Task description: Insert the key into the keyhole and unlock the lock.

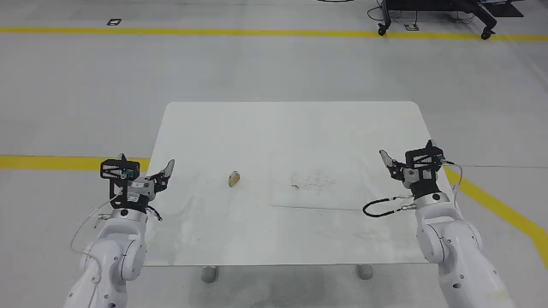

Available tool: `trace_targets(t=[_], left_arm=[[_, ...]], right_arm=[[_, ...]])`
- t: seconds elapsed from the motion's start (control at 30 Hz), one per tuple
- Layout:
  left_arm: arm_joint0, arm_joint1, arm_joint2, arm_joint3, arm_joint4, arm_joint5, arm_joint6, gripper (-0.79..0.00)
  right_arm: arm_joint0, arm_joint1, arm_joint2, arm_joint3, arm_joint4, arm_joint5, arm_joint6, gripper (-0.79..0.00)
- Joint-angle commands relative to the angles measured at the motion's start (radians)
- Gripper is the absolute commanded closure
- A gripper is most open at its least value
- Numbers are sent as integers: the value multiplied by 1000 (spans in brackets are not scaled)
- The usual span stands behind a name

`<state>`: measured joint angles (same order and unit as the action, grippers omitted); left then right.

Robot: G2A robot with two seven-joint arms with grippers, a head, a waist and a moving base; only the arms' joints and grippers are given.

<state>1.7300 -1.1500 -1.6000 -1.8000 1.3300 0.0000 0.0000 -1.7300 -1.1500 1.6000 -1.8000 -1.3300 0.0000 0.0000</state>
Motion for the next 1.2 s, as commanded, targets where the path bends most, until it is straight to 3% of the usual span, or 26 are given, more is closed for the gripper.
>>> trace_targets(t=[0.0,0.2,0.37,0.5,0.87,0.9,0.97,1.17], left_arm=[[0,0,0,0,0,0,0,-784],[0,0,0,0,0,0,0,-785],[0,0,0,0,0,0,0,-785],[0,0,0,0,0,0,0,-785],[0,0,0,0,0,0,0,-785],[0,0,0,0,0,0,0,-785],[0,0,0,0,0,0,0,-785],[0,0,0,0,0,0,0,-785]], right_arm=[[0,0,0,0,0,0,0,-784],[1,0,-6,1,0,-10,3,-785],[113,-9,-161,87,31,-207,105,-785],[189,-23,-269,170,23,-228,126,-785],[189,-23,-269,170,23,-228,126,-785],[189,-22,-279,168,23,-263,124,-785],[220,-15,-280,225,82,-490,74,-785],[396,-26,-375,445,123,-707,82,-785]])
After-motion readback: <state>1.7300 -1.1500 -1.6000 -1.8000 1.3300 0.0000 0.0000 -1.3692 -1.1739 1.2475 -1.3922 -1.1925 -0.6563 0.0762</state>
